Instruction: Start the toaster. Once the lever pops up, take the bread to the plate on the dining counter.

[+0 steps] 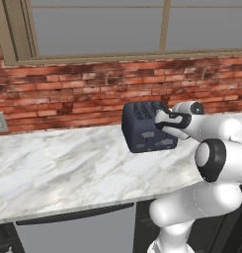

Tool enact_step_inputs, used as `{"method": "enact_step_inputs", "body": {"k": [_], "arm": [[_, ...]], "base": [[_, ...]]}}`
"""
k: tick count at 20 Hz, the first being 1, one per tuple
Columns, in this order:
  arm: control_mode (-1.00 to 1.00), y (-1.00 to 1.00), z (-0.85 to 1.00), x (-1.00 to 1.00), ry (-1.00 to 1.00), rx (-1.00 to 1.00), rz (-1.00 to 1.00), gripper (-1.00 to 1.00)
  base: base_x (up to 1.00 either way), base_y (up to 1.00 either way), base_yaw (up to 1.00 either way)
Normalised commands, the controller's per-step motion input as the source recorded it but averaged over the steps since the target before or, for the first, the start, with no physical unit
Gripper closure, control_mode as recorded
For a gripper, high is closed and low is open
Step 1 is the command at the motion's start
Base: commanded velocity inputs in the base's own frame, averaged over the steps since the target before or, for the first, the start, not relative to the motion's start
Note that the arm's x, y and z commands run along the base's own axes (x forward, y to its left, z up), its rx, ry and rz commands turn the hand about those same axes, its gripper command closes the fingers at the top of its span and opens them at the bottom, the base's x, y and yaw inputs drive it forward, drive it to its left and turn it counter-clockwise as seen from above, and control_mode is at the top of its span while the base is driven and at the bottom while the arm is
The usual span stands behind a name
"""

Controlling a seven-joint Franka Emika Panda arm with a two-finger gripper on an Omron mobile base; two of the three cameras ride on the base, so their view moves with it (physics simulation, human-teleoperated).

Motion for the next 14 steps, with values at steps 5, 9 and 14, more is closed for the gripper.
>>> {"method": "enact_step_inputs", "body": {"k": [5, 9, 14], "arm": [[-1.0, -0.03, 0.0, 0.0, 0.0, 0.0, 0.0, -1.0], [-1.0, 0.0, 0.0, 0.0, 0.0, 0.0, 0.0, -1.0], [-1.0, 0.0, 0.0, 0.0, 0.0, 0.0, 0.0, -1.0]], "base": [[0.0, 0.0, 0.0], [0.0, 0.0, 0.0], [0.0, 0.0, 0.0]]}}
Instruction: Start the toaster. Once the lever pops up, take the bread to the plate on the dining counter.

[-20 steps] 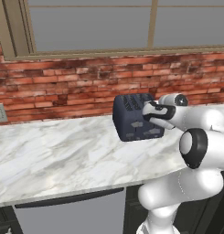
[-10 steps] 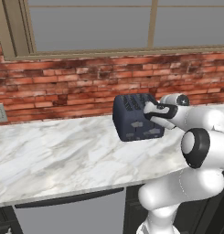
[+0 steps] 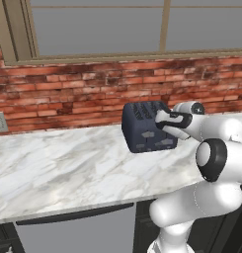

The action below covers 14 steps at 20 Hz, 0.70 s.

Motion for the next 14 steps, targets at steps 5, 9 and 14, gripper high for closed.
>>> {"method": "enact_step_inputs", "body": {"k": [5, 9, 14], "arm": [[-1.0, 0.0, 0.0, 0.0, 0.0, 0.0, 0.0, -1.0], [-1.0, 0.0, 0.0, 0.0, 0.0, 0.0, 0.0, -1.0], [-1.0, 0.0, 0.0, 0.0, 0.0, 0.0, 0.0, -1.0]], "base": [[0.0, 0.0, 0.0], [0.0, 0.0, 0.0], [0.0, 0.0, 0.0]]}}
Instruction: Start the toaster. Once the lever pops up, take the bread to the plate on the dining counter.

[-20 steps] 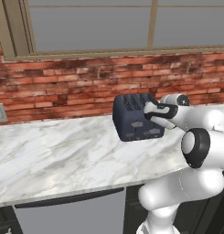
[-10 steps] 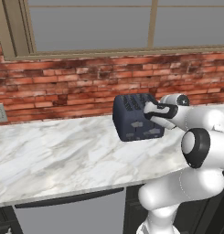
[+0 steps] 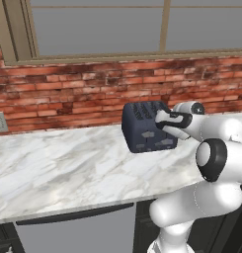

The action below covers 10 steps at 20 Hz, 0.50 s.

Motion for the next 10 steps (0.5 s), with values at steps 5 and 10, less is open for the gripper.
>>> {"method": "enact_step_inputs", "body": {"k": [5, 10], "arm": [[-1.0, 0.0, 0.0, 0.0, 0.0, 0.0, 0.0, -1.0], [-1.0, 0.0, 0.0, 0.0, 0.0, 0.0, 0.0, -1.0]], "base": [[0.0, 0.0, 0.0], [0.0, 0.0, 0.0]]}}
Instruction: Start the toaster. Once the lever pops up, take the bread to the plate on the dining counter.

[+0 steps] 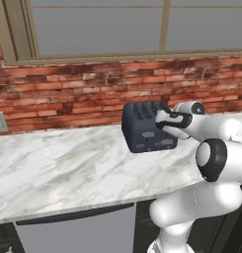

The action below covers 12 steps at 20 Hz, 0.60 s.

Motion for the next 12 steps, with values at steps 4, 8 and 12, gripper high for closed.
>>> {"method": "enact_step_inputs", "body": {"k": [4, 8, 12], "arm": [[-1.0, 0.0, 0.0, 0.0, 0.0, 0.0, 0.0, -1.0], [-1.0, 0.0, 0.0, 0.0, 0.0, 0.0, 0.0, -1.0], [-1.0, 0.0, 0.0, 0.0, 0.0, 0.0, 0.0, -1.0]], "base": [[0.0, 0.0, 0.0], [0.0, 0.0, 0.0], [0.0, 0.0, 0.0]]}}
